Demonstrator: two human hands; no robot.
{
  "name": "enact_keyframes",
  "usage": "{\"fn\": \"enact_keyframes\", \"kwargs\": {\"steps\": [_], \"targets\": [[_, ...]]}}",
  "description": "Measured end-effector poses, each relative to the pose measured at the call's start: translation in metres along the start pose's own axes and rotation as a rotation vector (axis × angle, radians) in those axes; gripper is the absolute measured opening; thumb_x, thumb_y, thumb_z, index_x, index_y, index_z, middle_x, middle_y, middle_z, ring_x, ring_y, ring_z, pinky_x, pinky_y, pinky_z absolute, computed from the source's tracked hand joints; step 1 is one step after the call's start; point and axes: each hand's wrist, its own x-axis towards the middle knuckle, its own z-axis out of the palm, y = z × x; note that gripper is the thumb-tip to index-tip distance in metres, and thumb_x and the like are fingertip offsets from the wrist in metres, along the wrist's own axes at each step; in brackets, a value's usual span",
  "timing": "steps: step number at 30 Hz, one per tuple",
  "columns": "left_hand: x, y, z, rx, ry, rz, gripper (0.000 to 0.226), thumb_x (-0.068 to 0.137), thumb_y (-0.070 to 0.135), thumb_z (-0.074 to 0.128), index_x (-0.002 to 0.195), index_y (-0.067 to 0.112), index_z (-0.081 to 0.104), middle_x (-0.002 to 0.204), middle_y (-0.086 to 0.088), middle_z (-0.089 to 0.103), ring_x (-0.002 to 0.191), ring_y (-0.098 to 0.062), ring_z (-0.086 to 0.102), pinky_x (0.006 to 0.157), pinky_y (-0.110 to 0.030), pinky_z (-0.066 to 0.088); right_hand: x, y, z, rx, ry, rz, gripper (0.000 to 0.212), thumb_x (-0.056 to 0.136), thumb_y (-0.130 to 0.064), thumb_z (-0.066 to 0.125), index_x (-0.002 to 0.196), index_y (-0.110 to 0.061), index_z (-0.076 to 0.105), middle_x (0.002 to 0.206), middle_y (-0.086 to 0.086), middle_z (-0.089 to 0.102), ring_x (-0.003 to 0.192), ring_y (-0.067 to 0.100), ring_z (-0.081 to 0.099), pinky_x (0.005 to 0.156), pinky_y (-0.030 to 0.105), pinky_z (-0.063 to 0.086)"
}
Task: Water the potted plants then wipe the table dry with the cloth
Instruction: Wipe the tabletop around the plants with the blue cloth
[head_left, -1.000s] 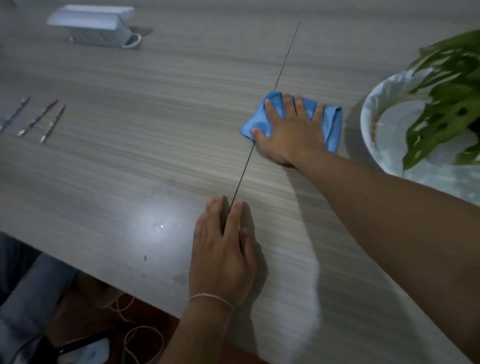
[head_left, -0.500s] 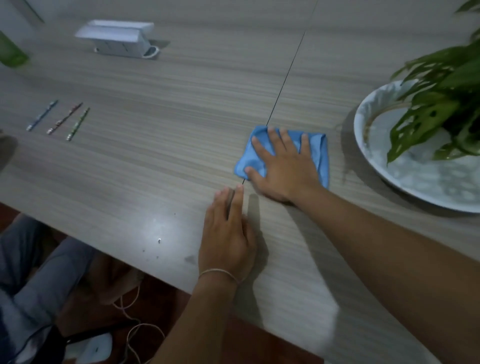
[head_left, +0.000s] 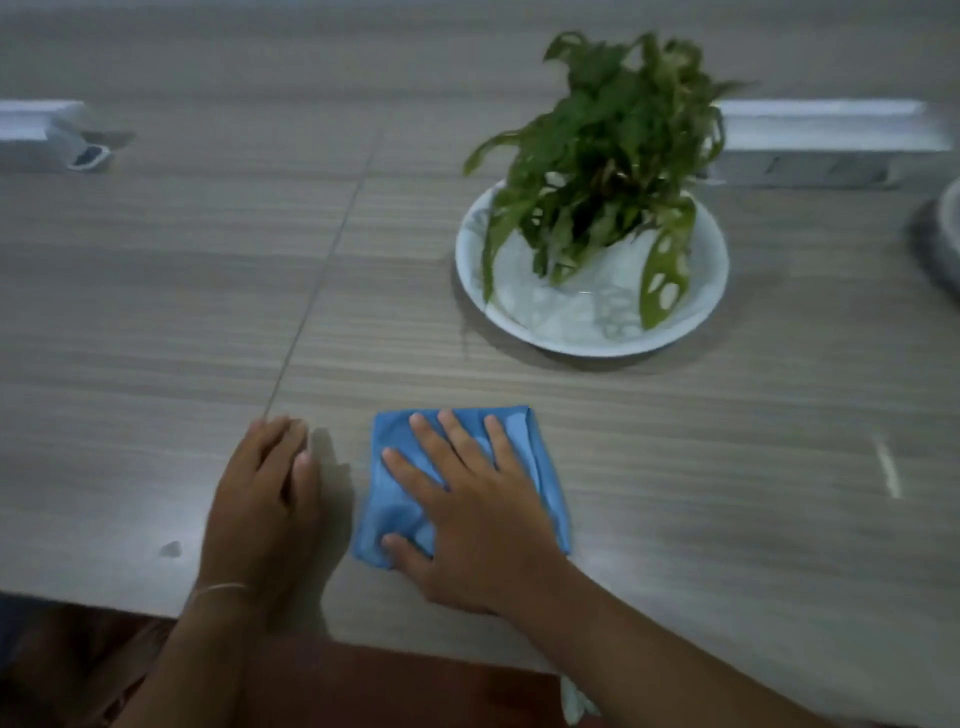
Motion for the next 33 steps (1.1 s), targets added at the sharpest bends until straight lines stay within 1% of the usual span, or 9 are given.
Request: {"fn": "enact_keyframes", "kwargs": {"steps": [2,6,8,13,16,20,23,27,33], "targets": [[-0.007,0.027,0.008,-0.012,-0.058,0.067,0.050,0.098,0.029,0.037,0.122,-0.005,0.065,0.133,-0.024,0.059,0.128,-0.038,0.051,0.113,-0.048,0.037,-0.023,0.021,-0.007,0.007,0.010,0.033,0.076,0.087,-0.066,0.044,0.156,-0.037,0.030,0.170,0.001,0.015,0.157,0.022,0.005,0.123,0.058,0.002],[-0.014,0.113,0.041,-0.097,-0.165,0.212,0.050,0.100,0.034,0.038,0.125,0.002,0.067,0.139,-0.018,0.056,0.135,-0.033,0.048,0.116,-0.030,0.030,-0.074,0.076,-0.025,-0.007,0.053,0.142,0.070,0.091,-0.062,0.043,0.156,-0.039,0.029,0.170,-0.001,0.014,0.157,0.022,0.007,0.124,0.055,0.002],[-0.012,0.161,0.064,-0.155,-0.211,0.324,0.047,0.100,0.032,0.041,0.122,0.001,0.069,0.137,-0.019,0.058,0.134,-0.032,0.049,0.118,-0.026,0.028,-0.103,0.112,-0.037,-0.029,0.081,0.228,0.071,0.091,-0.062,0.044,0.156,-0.039,0.029,0.170,0.000,0.015,0.157,0.022,0.008,0.125,0.055,0.003],[-0.018,0.280,0.126,-0.292,-0.326,0.556,0.039,0.100,0.026,0.046,0.125,0.004,0.068,0.142,-0.017,0.055,0.140,-0.032,0.045,0.116,-0.040,0.036,-0.186,0.214,-0.070,-0.094,0.171,0.510,0.072,0.091,-0.064,0.044,0.157,-0.037,0.031,0.168,0.003,0.021,0.156,0.021,0.014,0.124,0.054,0.013],[-0.027,0.350,0.164,-0.317,-0.376,0.681,0.040,0.100,0.026,0.047,0.129,0.006,0.065,0.144,-0.018,0.054,0.140,-0.033,0.045,0.111,-0.049,0.042,-0.235,0.273,-0.092,-0.117,0.220,0.708,0.072,0.091,-0.065,0.040,0.156,-0.037,0.034,0.168,0.002,0.022,0.156,0.021,0.017,0.124,0.054,0.013],[-0.045,0.437,0.210,-0.309,-0.367,0.830,0.041,0.102,0.024,0.042,0.132,0.005,0.063,0.144,-0.021,0.053,0.137,-0.035,0.049,0.106,-0.052,0.046,-0.295,0.342,-0.118,-0.151,0.269,0.914,0.073,0.091,-0.068,0.036,0.157,-0.038,0.031,0.169,0.001,0.019,0.156,0.020,0.016,0.126,0.050,0.007],[-0.058,0.492,0.241,-0.257,-0.383,0.902,0.043,0.103,0.023,0.040,0.137,0.003,0.058,0.145,-0.023,0.051,0.137,-0.039,0.049,0.108,-0.052,0.044,-0.340,0.388,-0.134,-0.159,0.301,1.064,0.073,0.091,-0.069,0.031,0.157,-0.039,0.029,0.169,-0.001,0.020,0.156,0.019,0.013,0.126,0.049,0.005],[-0.069,0.519,0.256,-0.120,-0.383,0.916,0.045,0.100,0.026,0.039,0.139,0.009,0.054,0.146,-0.021,0.050,0.138,-0.039,0.045,0.112,-0.052,0.038,-0.400,0.430,-0.151,-0.169,0.340,1.205,0.073,0.091,-0.070,0.028,0.157,-0.037,0.030,0.167,0.003,0.025,0.154,0.023,0.018,0.125,0.050,0.007],[-0.066,0.518,0.254,-0.123,-0.428,0.897,0.046,0.101,0.027,0.035,0.140,0.012,0.056,0.150,-0.019,0.046,0.142,-0.037,0.039,0.114,-0.053,0.036,-0.441,0.467,-0.172,-0.163,0.335,1.335,0.076,0.090,-0.073,0.021,0.157,-0.037,0.028,0.168,0.005,0.023,0.154,0.026,0.019,0.124,0.055,0.009]]}}
